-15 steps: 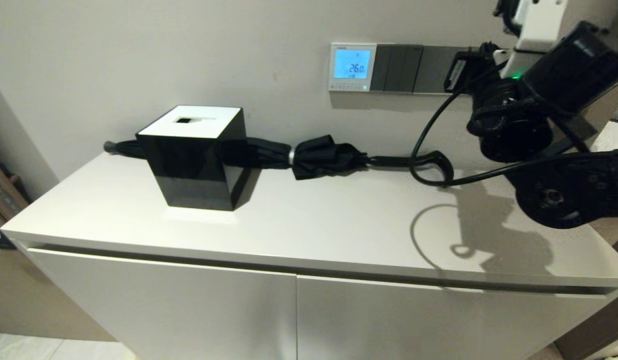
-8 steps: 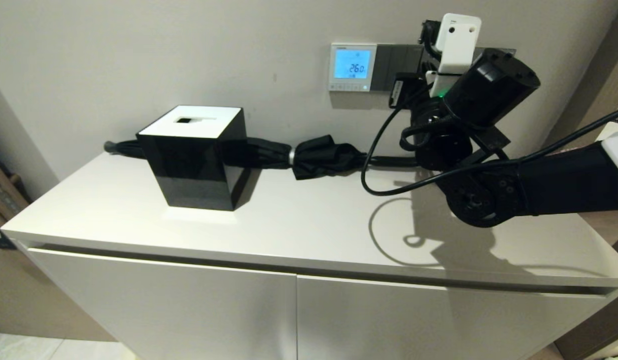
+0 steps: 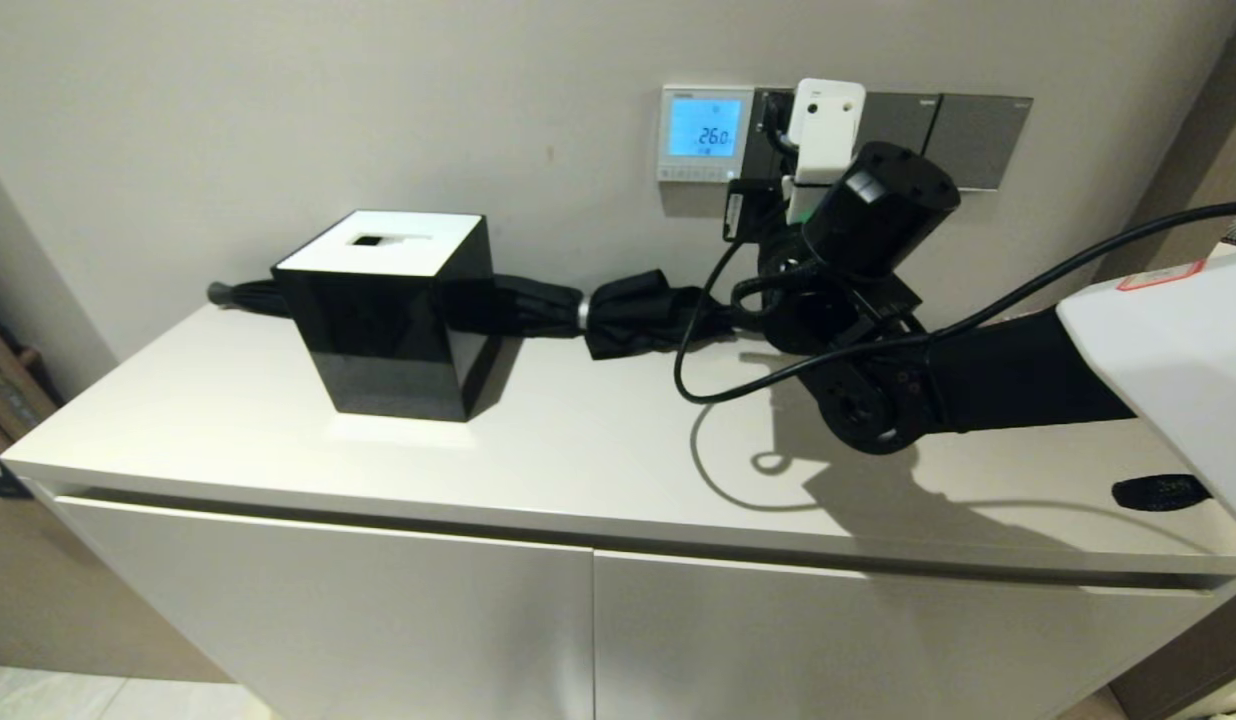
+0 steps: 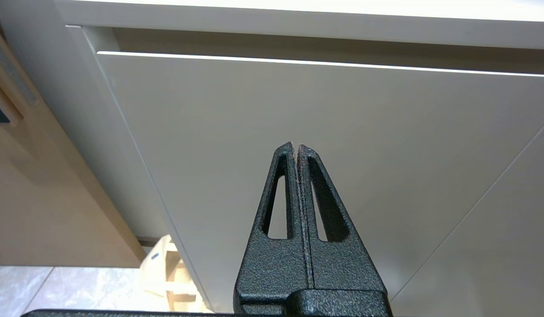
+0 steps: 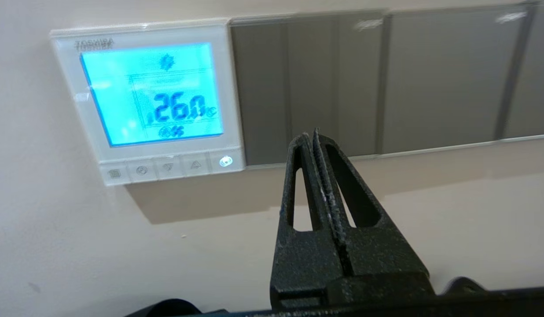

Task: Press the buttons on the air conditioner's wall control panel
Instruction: Turn off the central air conditioner

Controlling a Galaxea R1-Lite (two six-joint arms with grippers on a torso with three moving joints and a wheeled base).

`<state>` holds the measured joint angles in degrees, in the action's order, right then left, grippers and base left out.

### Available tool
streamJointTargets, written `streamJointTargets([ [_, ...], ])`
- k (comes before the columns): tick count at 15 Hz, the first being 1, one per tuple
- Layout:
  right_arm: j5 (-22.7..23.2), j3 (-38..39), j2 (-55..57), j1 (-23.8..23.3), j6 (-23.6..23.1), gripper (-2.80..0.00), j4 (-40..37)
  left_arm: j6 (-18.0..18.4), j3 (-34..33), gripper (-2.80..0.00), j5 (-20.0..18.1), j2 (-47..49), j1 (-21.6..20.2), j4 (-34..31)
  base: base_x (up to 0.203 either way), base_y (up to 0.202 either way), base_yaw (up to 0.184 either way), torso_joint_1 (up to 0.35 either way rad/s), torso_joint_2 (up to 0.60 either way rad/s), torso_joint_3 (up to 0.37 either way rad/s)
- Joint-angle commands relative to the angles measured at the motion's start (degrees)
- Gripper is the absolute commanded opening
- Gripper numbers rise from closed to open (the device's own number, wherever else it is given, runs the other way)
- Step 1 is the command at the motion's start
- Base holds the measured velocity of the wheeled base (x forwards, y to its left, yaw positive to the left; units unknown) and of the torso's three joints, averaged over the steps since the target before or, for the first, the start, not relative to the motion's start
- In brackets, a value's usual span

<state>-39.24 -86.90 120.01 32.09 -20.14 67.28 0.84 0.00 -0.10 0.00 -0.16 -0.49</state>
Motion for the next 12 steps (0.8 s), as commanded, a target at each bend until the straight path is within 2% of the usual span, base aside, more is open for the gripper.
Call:
streamJointTargets([
  [1, 0.2, -2.5, 2.8, 0.1, -0.2, -2.80, -0.2, 0.0, 0.0, -2.80, 0.0, 0.0, 0.0, 0.0, 0.000, 0.000, 0.000, 0.000, 0.00, 0.000],
  [5, 1.8, -7.2, 3.5, 0.8, 0.5, -2.80, -5.2, 0.0, 0.0, -2.80, 0.0, 0.1, 0.0, 0.0, 0.000, 0.000, 0.000, 0.000, 0.00, 0.000],
  [9, 2.2, -12.0, 2.7, 1.8, 7.1, -2.80, -14.7, 0.0, 0.0, -2.80, 0.0, 0.1, 0.0, 0.0, 0.000, 0.000, 0.000, 0.000, 0.00, 0.000],
  [12, 4.3, -13.2, 2.8, 1.5, 9.0, -2.80, -19.3, 0.0, 0.0, -2.80, 0.0, 0.0, 0.0, 0.0, 0.000, 0.000, 0.000, 0.000, 0.00, 0.000],
])
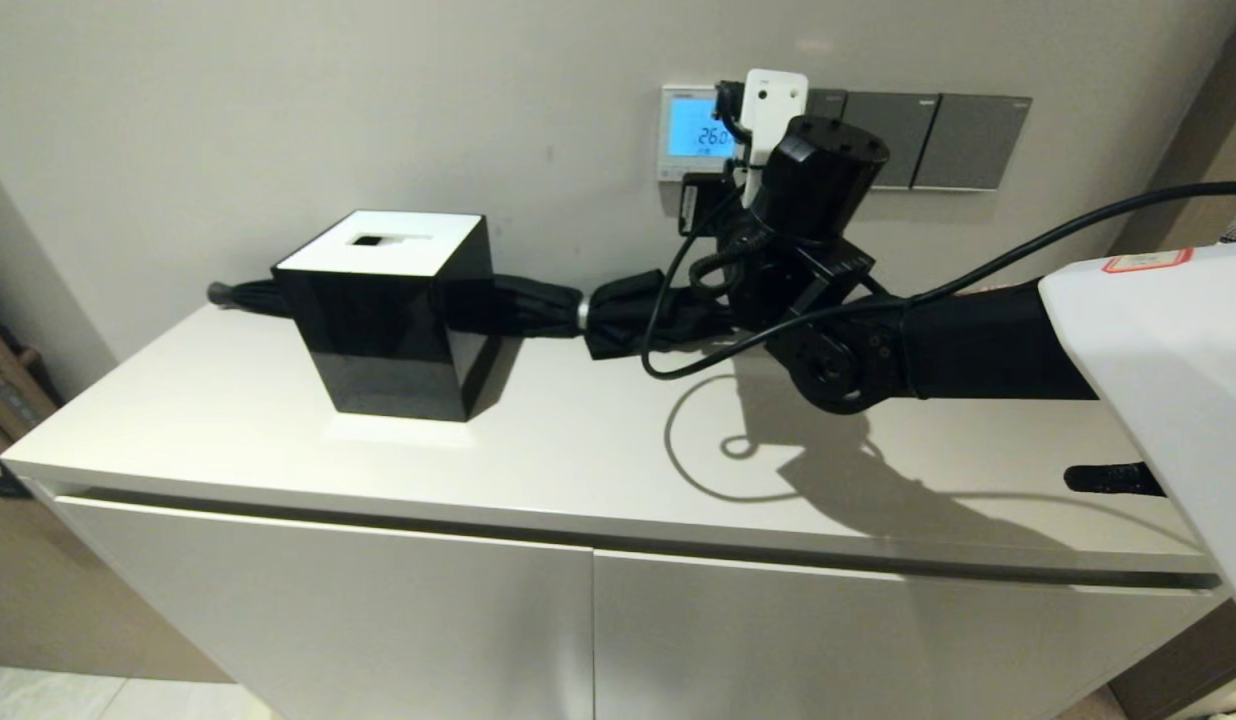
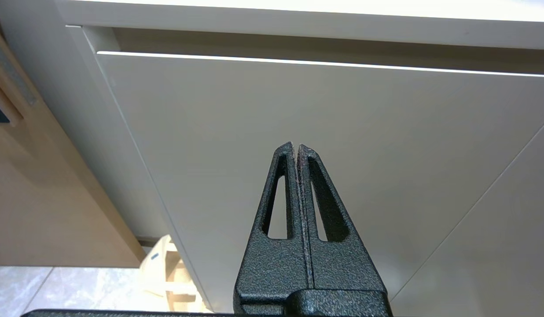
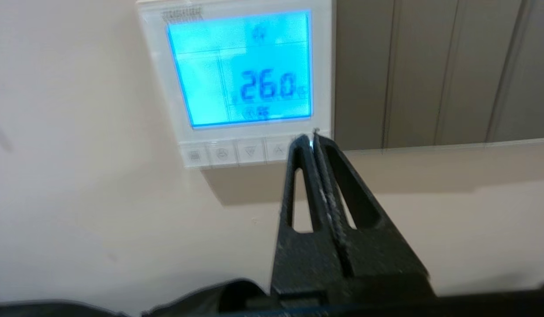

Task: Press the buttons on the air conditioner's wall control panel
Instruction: Turn off the central air conditioner

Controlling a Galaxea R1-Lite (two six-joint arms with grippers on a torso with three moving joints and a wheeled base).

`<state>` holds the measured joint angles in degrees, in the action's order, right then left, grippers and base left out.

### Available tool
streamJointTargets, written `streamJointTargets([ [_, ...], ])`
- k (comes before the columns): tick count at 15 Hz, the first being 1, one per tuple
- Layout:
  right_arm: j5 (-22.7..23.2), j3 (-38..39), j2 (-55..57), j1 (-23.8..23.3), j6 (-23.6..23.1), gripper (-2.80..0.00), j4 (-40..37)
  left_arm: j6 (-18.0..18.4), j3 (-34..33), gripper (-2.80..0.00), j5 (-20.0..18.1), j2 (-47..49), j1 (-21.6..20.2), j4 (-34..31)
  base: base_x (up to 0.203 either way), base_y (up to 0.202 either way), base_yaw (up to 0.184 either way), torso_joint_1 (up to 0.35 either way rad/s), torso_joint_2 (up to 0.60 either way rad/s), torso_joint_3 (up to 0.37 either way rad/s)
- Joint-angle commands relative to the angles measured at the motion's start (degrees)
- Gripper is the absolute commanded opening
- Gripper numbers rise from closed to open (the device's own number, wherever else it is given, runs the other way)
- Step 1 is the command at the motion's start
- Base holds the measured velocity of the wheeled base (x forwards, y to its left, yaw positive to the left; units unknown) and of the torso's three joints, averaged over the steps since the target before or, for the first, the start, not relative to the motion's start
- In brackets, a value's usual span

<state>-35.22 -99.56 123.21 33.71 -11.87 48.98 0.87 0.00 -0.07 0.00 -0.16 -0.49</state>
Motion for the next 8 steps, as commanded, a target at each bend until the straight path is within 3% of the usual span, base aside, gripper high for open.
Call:
streamJointTargets([
  [1, 0.6, -1.5, -0.5, -0.3, 2.8, -2.80, -3.7, -0.1, 0.0, -2.80, 0.0, 0.1, 0.0, 0.0, 0.000, 0.000, 0.000, 0.000, 0.00, 0.000],
  [3, 1.2, -4.5, -0.7, -1.0, 6.0, -2.80, -8.6, 0.0, 0.0, -2.80, 0.0, 0.0, 0.0, 0.0, 0.000, 0.000, 0.000, 0.000, 0.00, 0.000],
  [8, 1.6, -5.8, -0.3, -2.1, 6.2, -2.80, -9.7, 0.0, 0.0, -2.80, 0.0, 0.0, 0.0, 0.0, 0.000, 0.000, 0.000, 0.000, 0.00, 0.000],
])
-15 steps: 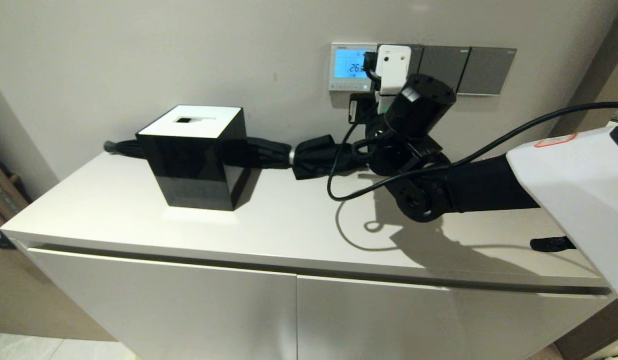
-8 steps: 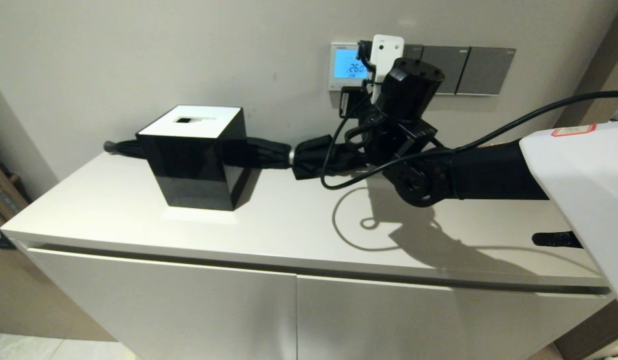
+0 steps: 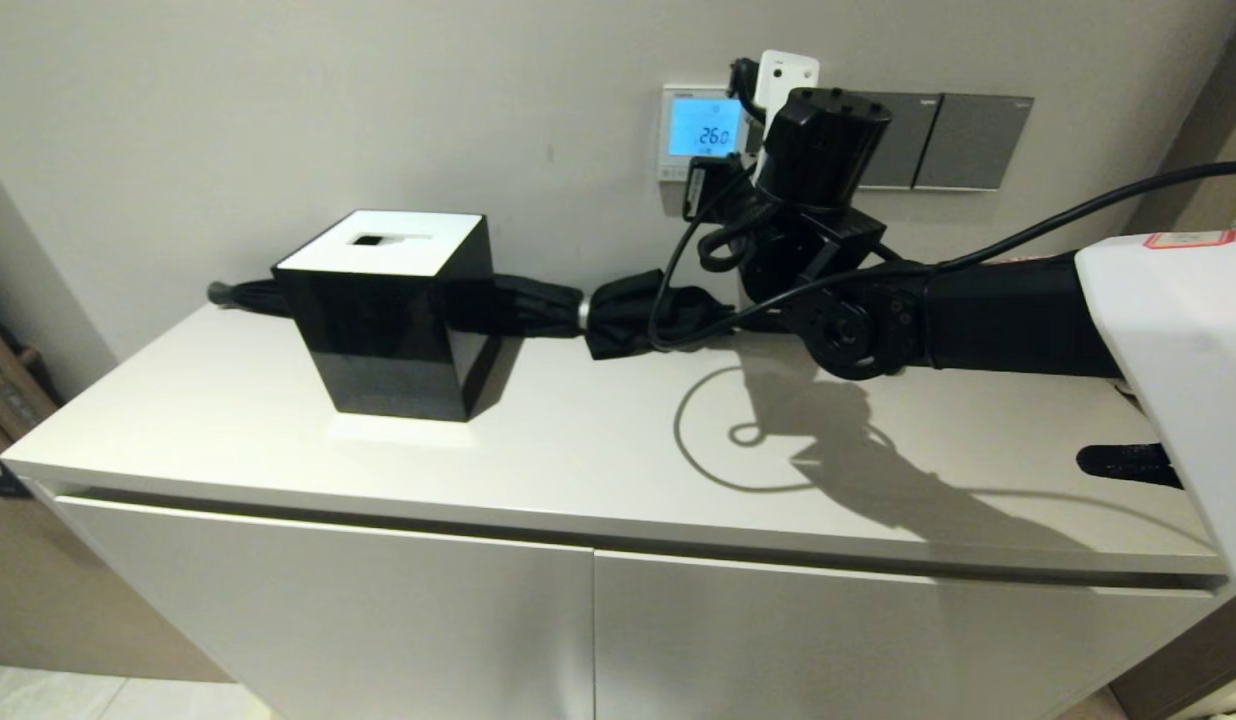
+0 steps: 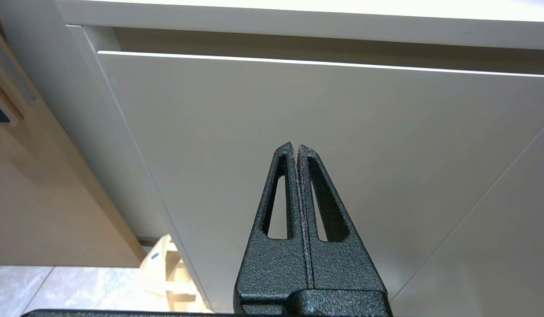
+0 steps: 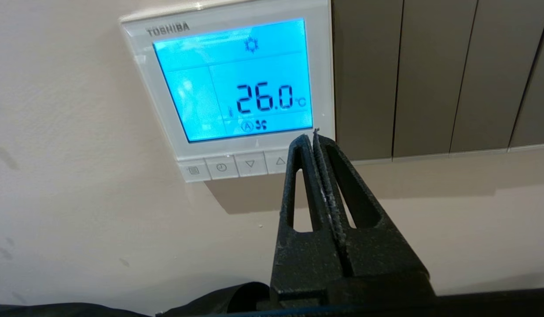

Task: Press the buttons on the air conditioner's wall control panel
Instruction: Turn off the central air conditioner

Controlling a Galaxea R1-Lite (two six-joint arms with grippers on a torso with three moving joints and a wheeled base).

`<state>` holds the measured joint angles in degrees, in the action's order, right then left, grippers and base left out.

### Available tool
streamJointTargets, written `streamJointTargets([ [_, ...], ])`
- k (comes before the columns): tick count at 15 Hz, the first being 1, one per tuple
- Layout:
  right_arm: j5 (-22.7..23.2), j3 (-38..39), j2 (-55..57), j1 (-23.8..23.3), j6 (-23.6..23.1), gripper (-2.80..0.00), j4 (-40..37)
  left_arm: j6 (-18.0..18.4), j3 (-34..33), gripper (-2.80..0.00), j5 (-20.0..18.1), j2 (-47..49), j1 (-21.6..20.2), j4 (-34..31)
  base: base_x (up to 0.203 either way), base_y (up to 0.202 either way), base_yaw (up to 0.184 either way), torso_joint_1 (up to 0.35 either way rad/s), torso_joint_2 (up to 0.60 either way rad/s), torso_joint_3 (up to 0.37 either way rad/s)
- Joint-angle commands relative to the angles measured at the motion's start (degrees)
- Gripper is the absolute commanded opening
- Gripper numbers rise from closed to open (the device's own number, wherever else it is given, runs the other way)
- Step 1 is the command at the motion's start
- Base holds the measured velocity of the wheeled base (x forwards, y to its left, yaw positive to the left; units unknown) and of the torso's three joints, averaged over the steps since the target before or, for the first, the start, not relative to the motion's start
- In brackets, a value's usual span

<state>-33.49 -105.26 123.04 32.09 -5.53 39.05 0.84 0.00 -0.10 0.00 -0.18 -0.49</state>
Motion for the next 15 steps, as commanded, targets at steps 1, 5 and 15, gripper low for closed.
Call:
streamJointTargets([
  [1, 0.1, -0.1, 0.0, -0.6, -0.2, -2.80, 0.2, 0.0, 0.0, -2.80, 0.0, 0.0, 0.0, 0.0, 0.000, 0.000, 0.000, 0.000, 0.00, 0.000],
  [5, 0.4, -1.0, 1.1, -1.1, -0.2, -2.80, 0.2, 0.0, 0.0, -2.80, 0.0, 0.0, 0.0, 0.0, 0.000, 0.000, 0.000, 0.000, 0.00, 0.000],
  [15, 0.4, -4.2, 3.9, -0.6, -0.2, -2.80, 0.2, 0.0, 0.0, -2.80, 0.0, 0.1, 0.0, 0.0, 0.000, 0.000, 0.000, 0.000, 0.00, 0.000],
])
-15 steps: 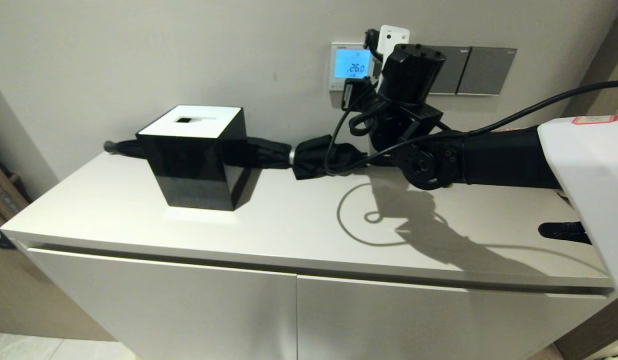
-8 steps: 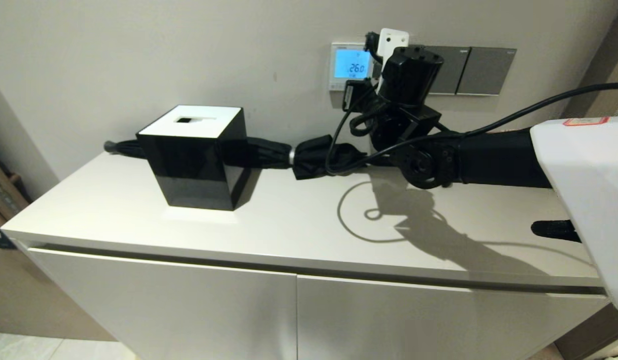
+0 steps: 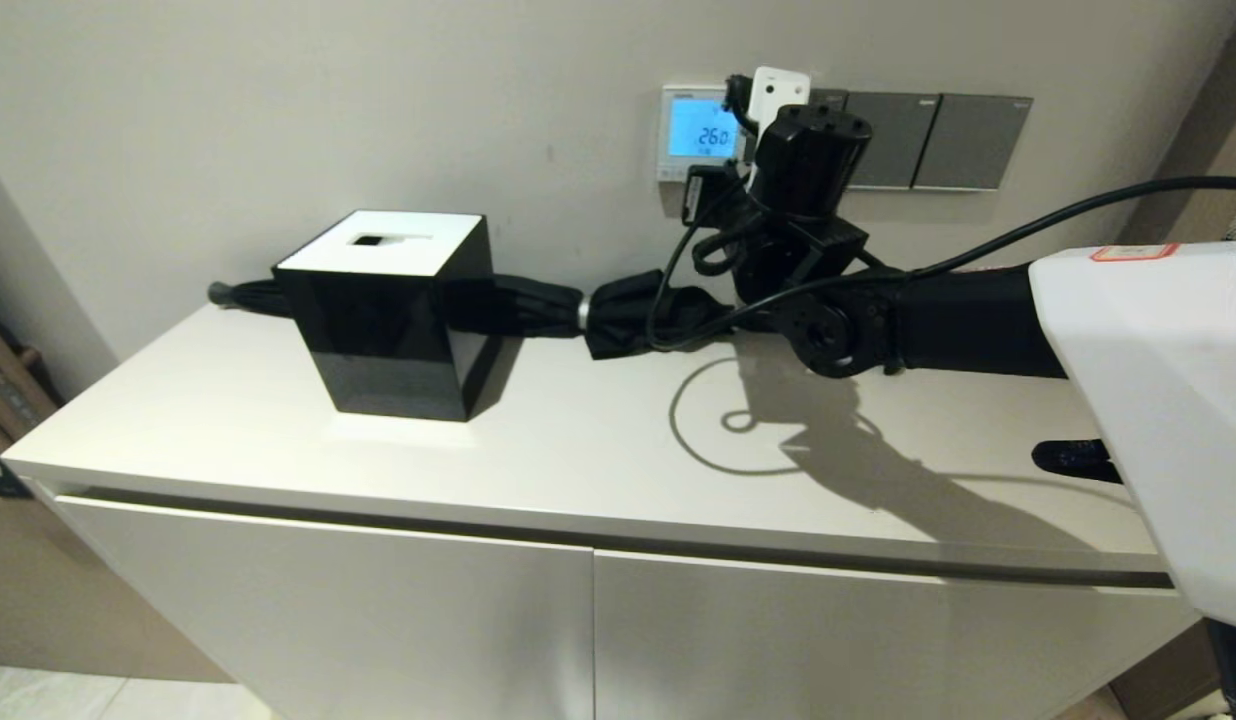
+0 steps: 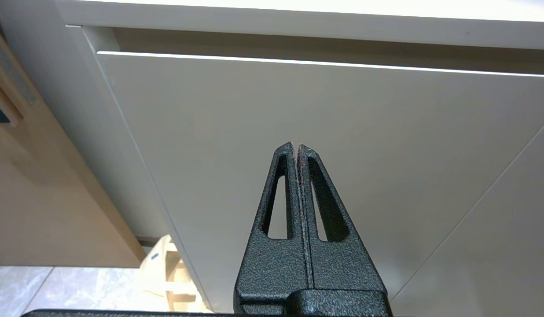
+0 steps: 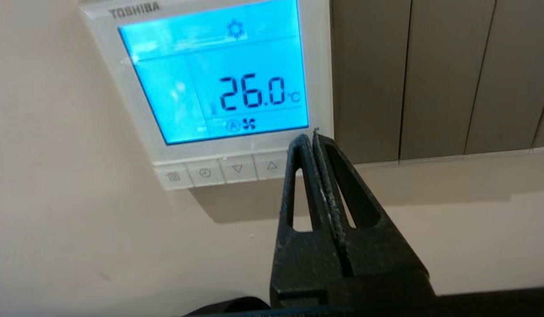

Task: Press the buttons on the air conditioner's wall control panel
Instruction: Turn off the central air conditioner

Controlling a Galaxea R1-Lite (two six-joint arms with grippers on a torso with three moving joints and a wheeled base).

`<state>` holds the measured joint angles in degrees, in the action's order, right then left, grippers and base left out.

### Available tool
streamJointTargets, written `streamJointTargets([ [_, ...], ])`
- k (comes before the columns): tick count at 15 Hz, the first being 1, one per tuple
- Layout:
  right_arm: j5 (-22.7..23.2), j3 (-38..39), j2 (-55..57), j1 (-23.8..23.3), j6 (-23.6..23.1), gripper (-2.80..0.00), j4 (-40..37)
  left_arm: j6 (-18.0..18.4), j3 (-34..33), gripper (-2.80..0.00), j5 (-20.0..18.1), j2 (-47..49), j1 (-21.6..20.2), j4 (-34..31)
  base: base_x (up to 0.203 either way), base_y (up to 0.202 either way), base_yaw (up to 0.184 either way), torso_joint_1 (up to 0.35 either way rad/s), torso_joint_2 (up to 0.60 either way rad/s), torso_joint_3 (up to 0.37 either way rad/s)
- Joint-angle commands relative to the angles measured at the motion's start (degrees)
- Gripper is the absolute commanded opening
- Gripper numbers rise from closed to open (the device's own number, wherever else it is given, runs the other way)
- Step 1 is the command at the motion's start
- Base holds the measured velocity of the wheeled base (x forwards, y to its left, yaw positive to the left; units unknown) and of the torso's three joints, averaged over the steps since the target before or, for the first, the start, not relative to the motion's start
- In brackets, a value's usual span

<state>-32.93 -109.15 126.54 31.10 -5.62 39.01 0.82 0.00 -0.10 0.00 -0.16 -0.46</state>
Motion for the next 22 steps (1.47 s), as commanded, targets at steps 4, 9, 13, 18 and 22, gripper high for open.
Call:
streamJointTargets([
  [4, -0.2, -0.4, 1.3, 0.1, -0.1, -2.80, 0.3, 0.0, 0.0, -2.80, 0.0, 0.1, 0.0, -0.1, 0.000, 0.000, 0.000, 0.000, 0.00, 0.000],
  [9, -0.1, -0.3, 1.5, -0.1, -0.1, -2.80, 0.4, 0.1, 0.0, -2.80, 0.0, 0.1, 0.0, -0.1, 0.000, 0.000, 0.000, 0.000, 0.00, 0.000],
  [13, -0.2, 0.2, 0.8, 0.3, -0.1, -2.80, 0.4, 0.0, 0.0, -2.80, 0.0, 0.0, 0.0, 0.0, 0.000, 0.000, 0.000, 0.000, 0.00, 0.000],
  [18, -0.3, 1.2, -0.1, 0.4, -0.1, -2.80, 0.6, 0.0, 0.0, -2.80, 0.0, 0.0, 0.0, -0.1, 0.000, 0.000, 0.000, 0.000, 0.00, 0.000],
  [22, -0.3, 2.0, -0.7, 0.5, -0.1, -2.80, 0.7, 0.0, 0.0, -2.80, 0.0, 0.0, 0.0, 0.0, 0.000, 0.000, 0.000, 0.000, 0.00, 0.000],
])
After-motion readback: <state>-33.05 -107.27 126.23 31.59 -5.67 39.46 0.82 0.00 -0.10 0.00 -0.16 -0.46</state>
